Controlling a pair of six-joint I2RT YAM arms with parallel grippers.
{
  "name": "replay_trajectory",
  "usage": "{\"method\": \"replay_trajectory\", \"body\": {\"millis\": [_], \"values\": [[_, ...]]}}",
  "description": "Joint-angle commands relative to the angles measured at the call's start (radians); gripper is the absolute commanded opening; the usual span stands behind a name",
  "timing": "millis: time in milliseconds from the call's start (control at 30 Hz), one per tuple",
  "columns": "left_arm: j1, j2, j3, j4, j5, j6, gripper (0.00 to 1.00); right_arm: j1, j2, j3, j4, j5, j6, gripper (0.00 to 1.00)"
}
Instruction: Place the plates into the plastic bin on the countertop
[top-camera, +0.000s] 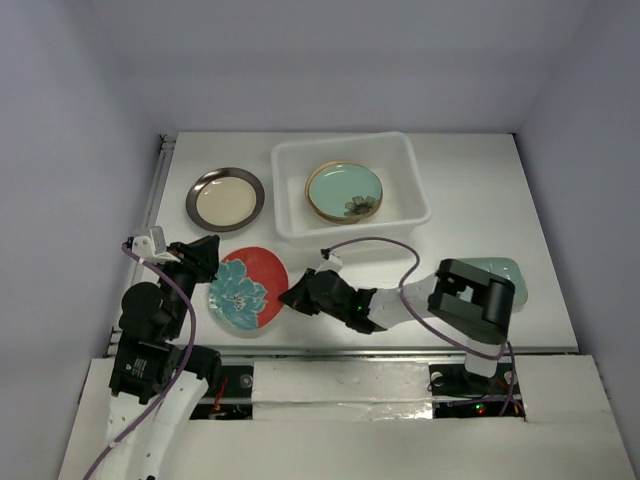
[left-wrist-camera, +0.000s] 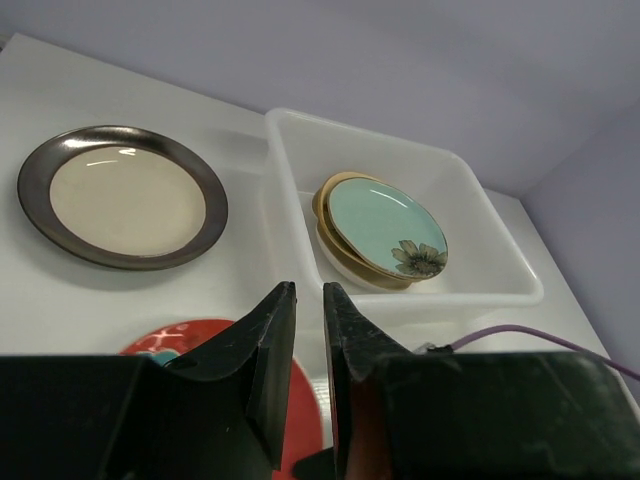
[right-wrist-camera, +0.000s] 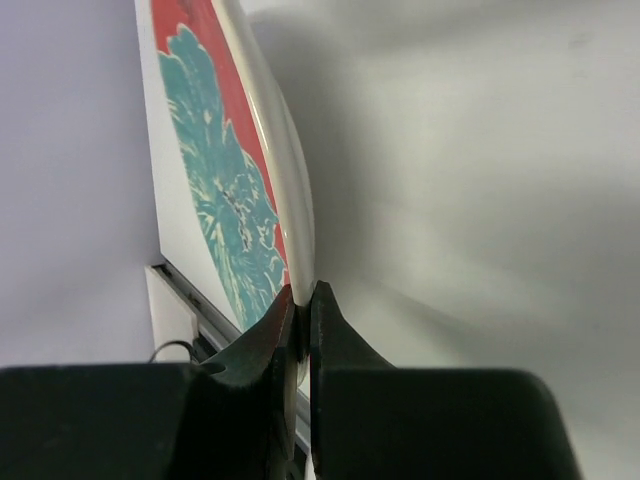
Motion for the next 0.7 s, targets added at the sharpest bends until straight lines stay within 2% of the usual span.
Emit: {"method": "replay_trajectory", "body": {"millis": [0,200,367,533,667], "values": [[0.005,0.017,0.022,0.031,0.003,-0.002,0.15,0.004,-0.171,-0.069,0.259,0.058,-0.036,0.00],[0.005,0.017,0.024,0.031,0.003,-0.002,0.15,-0.009,-0.410,-0.240,0.315,0.034,-0.036,0.00],[0.005,0.017,0.024,0.032,0.005,-0.002,0.16,-0.072,-0.603,-0.314,0.318,-0.049,-0.053,0.00],[0.005,0.019,0.019,0.035,0.013,-0.002,0.16,-0.193,-0.839,-0.296,0.137,-0.097,-0.125,0.00],[0.005,0.020,0.016,0.038,0.020,-0.002,0.19,-0.351,-0.914,-0.204,-0.024,-0.135,-0.246,0.00]]}}
